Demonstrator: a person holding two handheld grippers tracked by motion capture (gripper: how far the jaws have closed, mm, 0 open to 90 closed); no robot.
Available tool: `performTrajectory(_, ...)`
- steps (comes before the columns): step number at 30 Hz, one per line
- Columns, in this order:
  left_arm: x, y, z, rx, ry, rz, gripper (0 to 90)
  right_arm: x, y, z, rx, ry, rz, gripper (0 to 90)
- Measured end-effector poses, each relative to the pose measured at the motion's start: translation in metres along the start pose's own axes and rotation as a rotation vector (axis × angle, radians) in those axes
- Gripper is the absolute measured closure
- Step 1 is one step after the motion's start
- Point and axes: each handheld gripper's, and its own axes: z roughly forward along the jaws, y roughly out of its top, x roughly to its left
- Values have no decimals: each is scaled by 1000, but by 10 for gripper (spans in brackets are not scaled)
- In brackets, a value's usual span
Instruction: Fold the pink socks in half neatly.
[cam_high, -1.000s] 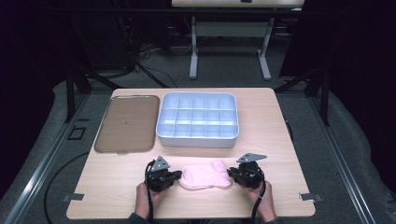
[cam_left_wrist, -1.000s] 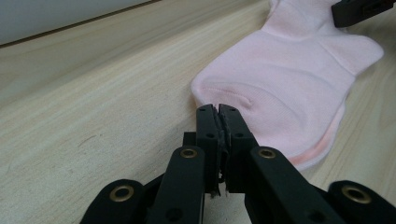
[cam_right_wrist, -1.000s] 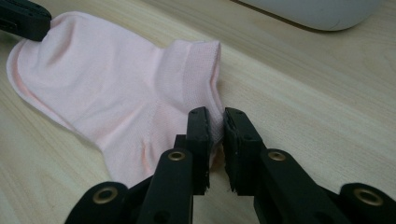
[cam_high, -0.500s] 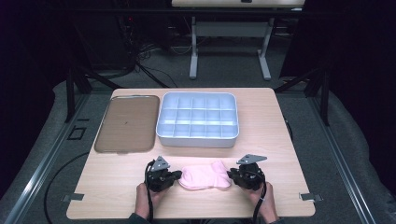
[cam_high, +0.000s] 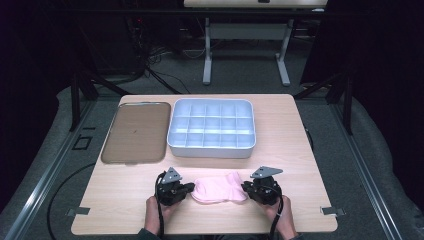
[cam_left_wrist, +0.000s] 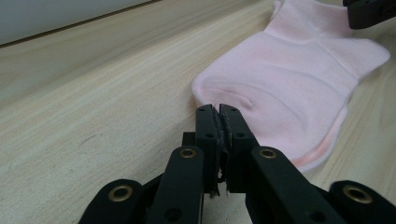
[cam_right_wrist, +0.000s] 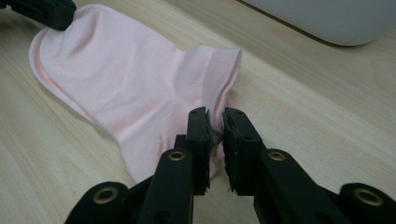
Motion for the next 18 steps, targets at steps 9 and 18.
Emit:
performTrajectory(9,0,0,0,0,-1,-1,866,7,3,3,56,-42,-68,735)
performTrajectory(18,1,0,0,-1,-8,-4,865,0,1,-2,30,-46,-35,811)
